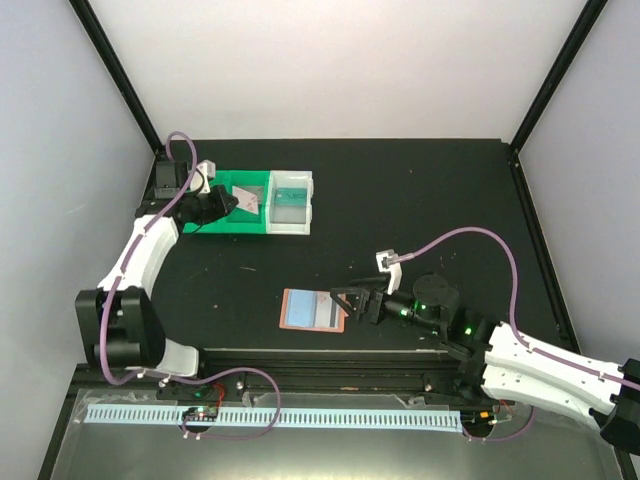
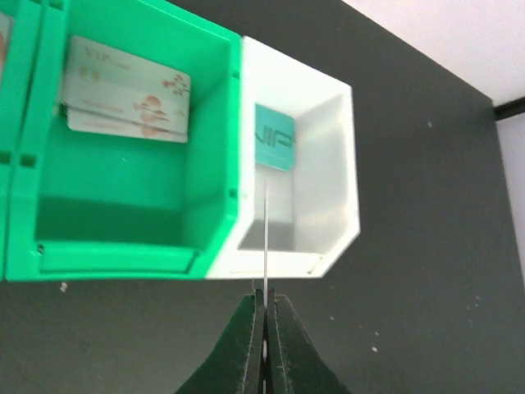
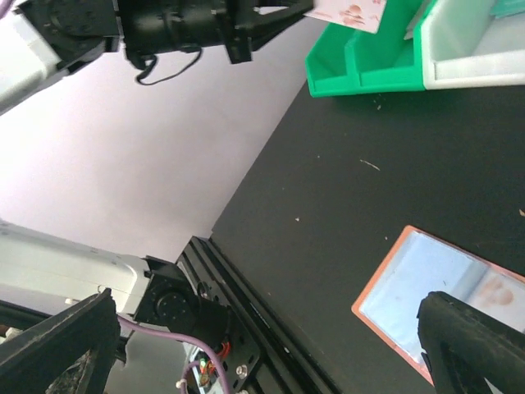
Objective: Take the credit cards out of the card holder
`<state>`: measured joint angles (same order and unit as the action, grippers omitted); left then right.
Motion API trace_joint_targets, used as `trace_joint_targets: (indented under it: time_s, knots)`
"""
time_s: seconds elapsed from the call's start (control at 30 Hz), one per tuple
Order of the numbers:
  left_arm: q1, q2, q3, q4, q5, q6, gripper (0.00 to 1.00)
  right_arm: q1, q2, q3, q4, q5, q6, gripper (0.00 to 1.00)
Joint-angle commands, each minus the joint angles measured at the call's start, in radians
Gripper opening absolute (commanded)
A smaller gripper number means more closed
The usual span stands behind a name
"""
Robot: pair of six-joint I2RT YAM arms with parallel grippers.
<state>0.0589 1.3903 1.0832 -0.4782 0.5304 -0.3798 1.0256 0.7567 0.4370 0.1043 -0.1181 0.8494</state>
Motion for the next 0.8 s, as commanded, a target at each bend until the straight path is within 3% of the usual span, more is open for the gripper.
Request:
trace_joint_targets:
  time_s: [0.0,0.23,0.77]
  knots:
    - [0.022,0.101,0.117,-0.023,-0.092,0.071,0.01,-0.002,-0.002,0.033,-0.026,0.018,-0.011,1.0]
    - [0.038,0.292,0.293,-0.022,-0.077,0.088,0.02,-0.002,0.011,0.024,-0.004,0.014,0.012,1.0]
    - [0.032,0.524,0.409,0.063,-0.036,0.038,0.02,-0.003,0.165,0.133,-0.013,0.009,-0.019,1.0]
